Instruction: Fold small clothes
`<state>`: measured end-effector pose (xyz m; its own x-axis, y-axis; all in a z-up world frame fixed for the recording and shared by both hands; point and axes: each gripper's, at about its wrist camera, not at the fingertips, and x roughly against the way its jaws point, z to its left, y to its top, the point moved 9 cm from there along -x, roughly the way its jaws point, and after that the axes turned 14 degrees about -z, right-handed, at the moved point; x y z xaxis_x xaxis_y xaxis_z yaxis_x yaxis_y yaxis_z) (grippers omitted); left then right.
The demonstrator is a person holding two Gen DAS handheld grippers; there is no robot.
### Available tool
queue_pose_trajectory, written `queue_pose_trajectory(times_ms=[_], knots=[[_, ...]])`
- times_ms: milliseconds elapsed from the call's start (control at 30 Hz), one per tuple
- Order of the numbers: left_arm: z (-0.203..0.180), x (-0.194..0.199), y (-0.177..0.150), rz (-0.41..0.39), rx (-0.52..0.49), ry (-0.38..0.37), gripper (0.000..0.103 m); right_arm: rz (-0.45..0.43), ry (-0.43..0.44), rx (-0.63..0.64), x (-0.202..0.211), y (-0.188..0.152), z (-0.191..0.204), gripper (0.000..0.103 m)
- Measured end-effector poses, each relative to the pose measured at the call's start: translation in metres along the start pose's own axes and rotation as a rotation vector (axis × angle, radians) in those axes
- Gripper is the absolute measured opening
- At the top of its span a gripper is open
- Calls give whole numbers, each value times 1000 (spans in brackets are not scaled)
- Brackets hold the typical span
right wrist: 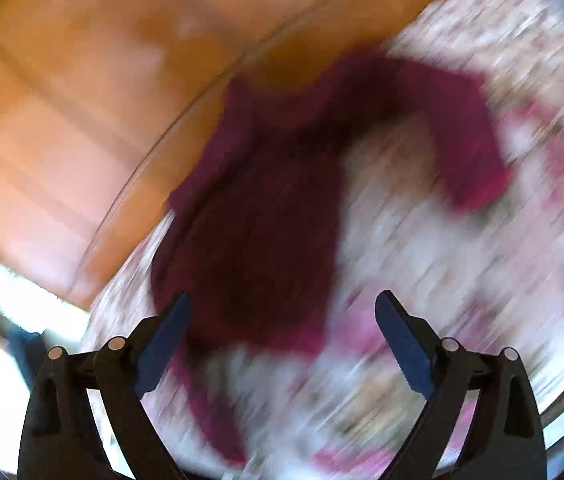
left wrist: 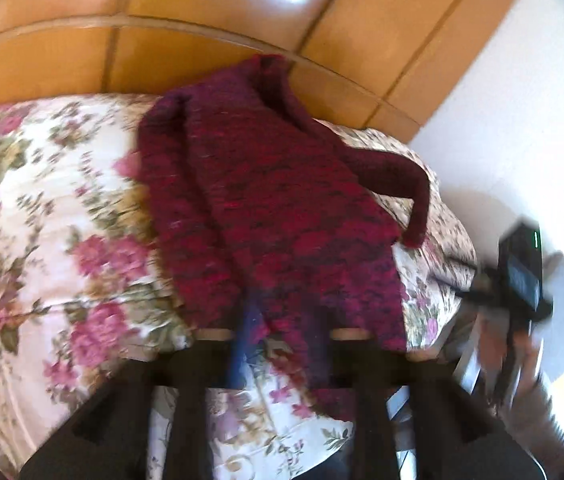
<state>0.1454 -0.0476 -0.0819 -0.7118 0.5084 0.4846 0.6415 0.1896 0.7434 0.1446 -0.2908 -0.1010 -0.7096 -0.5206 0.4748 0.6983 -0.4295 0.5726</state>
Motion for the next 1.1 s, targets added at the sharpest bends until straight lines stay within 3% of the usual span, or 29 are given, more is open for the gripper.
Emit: queue_pose_trajectory(times_ms=[33, 133, 167, 200, 300, 367, 533, 700, 767, 800, 833, 967, 1033, 1067, 1100], knots=[[6, 6, 4, -32, 41, 1, 74, 39, 37, -1, -5, -21, 11, 94], [5, 14, 16, -44, 64, -38, 75, 128, 73, 23, -21, -67, 35, 94], [4, 15, 18, -44, 54, -40, 75, 137, 82, 31, -26, -76, 42, 84], [-2, 16, 21, -41, 34, -57, 75, 149, 91, 45, -30, -85, 51, 61], [-19, 13, 19, 4, -2, -128, 75, 164, 73, 177, -42, -105, 83, 34], [-31, 8, 15, 46, -33, -164, 78, 159, 87, 266, -47, -114, 110, 25], [-54, -2, 2, 192, -108, -259, 83, 101, 124, 532, -49, -129, 169, 23], [-54, -9, -20, 365, -211, -314, 82, 52, 183, 599, -53, -134, 202, 22], [-51, -8, -27, 385, -267, -307, 63, 45, 192, 612, -57, -135, 210, 22], [-45, -6, -26, 376, -287, -290, 44, 44, 196, 602, -59, -135, 210, 21], [-38, -5, -24, 370, -300, -268, 32, 46, 199, 597, -63, -137, 211, 21], [-11, 6, -9, 285, -273, -231, 15, 52, 233, 569, -68, -138, 216, 21], [6, 14, 4, 236, -233, -199, 14, 52, 249, 558, -67, -135, 217, 44], [16, 17, 14, 203, -204, -177, 13, 54, 258, 544, -66, -133, 216, 68], [35, 23, 29, 159, -150, -149, 13, 51, 258, 538, -64, -130, 213, 71]])
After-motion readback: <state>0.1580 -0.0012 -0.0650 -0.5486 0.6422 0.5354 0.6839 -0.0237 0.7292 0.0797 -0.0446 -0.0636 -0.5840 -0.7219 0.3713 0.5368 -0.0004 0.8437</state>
